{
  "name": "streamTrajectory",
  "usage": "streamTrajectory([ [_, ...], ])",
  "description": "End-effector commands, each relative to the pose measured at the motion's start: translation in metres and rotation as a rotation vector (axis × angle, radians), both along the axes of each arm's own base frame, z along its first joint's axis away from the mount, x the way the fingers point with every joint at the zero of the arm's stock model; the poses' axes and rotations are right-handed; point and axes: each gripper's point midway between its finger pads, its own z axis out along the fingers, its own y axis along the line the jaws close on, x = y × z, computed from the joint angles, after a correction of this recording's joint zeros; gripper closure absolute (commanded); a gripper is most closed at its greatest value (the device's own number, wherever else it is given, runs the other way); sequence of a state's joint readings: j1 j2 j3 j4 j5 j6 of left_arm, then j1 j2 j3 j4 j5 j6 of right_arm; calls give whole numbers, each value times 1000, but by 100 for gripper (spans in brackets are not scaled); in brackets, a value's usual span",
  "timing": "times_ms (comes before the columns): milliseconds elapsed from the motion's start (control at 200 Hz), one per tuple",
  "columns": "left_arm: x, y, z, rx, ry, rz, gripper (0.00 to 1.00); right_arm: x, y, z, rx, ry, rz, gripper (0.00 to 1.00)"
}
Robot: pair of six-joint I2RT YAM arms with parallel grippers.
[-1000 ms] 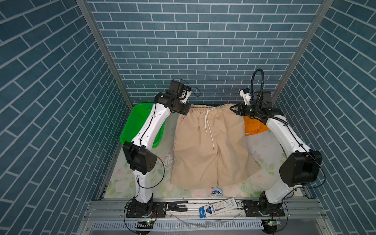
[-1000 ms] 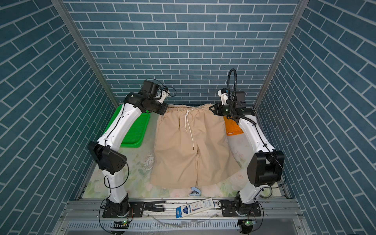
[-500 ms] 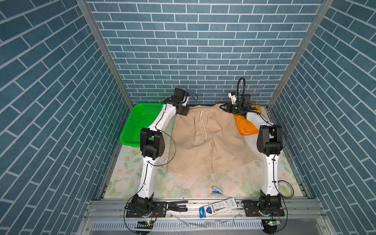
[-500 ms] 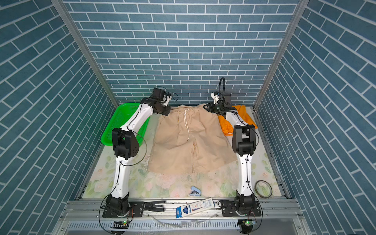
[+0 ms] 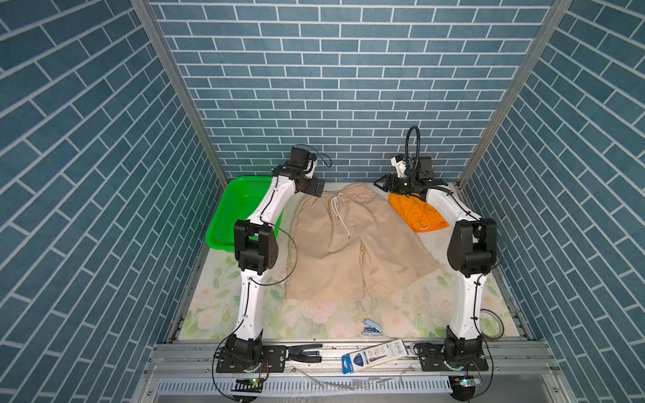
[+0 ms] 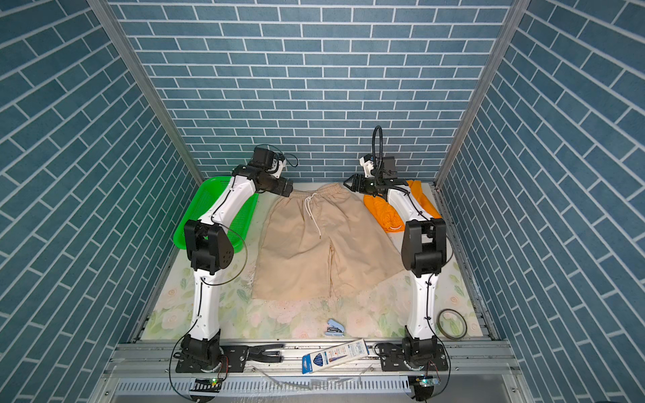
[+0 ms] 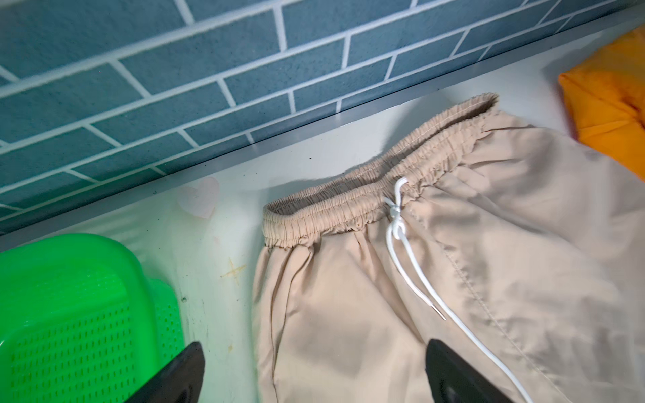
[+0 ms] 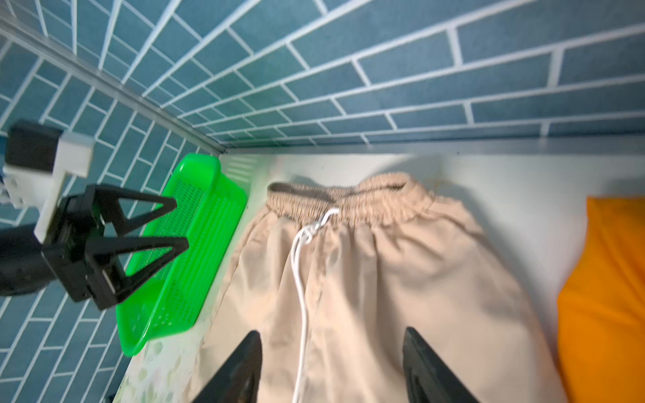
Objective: Fold and stack the shorts
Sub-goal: 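Lay the beige shorts flat on the table with both grippers and release, then move the right gripper to the shorts' leg hem nearest the robot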
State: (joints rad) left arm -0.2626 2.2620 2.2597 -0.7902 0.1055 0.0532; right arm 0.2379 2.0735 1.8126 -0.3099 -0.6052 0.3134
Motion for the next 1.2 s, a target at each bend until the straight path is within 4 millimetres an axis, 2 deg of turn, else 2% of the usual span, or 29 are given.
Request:
streamTrajectory([
  [0, -33, 3, 46, -64, -13, 19, 0, -72, -2, 10, -237, -36, -1, 29],
  [60, -47, 5, 50, -80, -11, 25, 0, -112, -6, -6, -340, 5, -28, 27],
  [120, -56, 7, 54, -94, -15, 25, 0, -149, -8, -23, -356, 59, -58, 27],
  [265, -63, 1, 53, -113, -25, -23, 0, -237, 2, -71, -395, 156, -50, 26],
  [355, -60, 3, 44, -82, -5, -27, 0, -273, -1, -90, -478, 166, -66, 25],
  [445, -58, 5, 39, -66, 7, -18, 0, -298, 5, -106, -495, 206, -55, 23],
  [590, -55, 1, 39, -80, -8, -31, 0, -317, 19, -129, -552, 258, -26, 22],
  [770, -51, -11, 25, -118, -4, -86, 0, -317, 21, -153, -627, 285, -61, 21],
  [910, -48, -18, 8, -131, 32, -105, 0, -321, 37, -168, -629, 301, -12, 21],
  [1055, -46, -25, 2, -158, 37, -121, 0, -325, 39, -187, -623, 326, -15, 22],
  [1125, -47, -31, 0, -177, 38, -136, 0, -328, 36, -195, -634, 344, -20, 25],
  [1195, -49, -37, -1, -196, 37, -158, 1, -330, 29, -203, -647, 361, -33, 36],
])
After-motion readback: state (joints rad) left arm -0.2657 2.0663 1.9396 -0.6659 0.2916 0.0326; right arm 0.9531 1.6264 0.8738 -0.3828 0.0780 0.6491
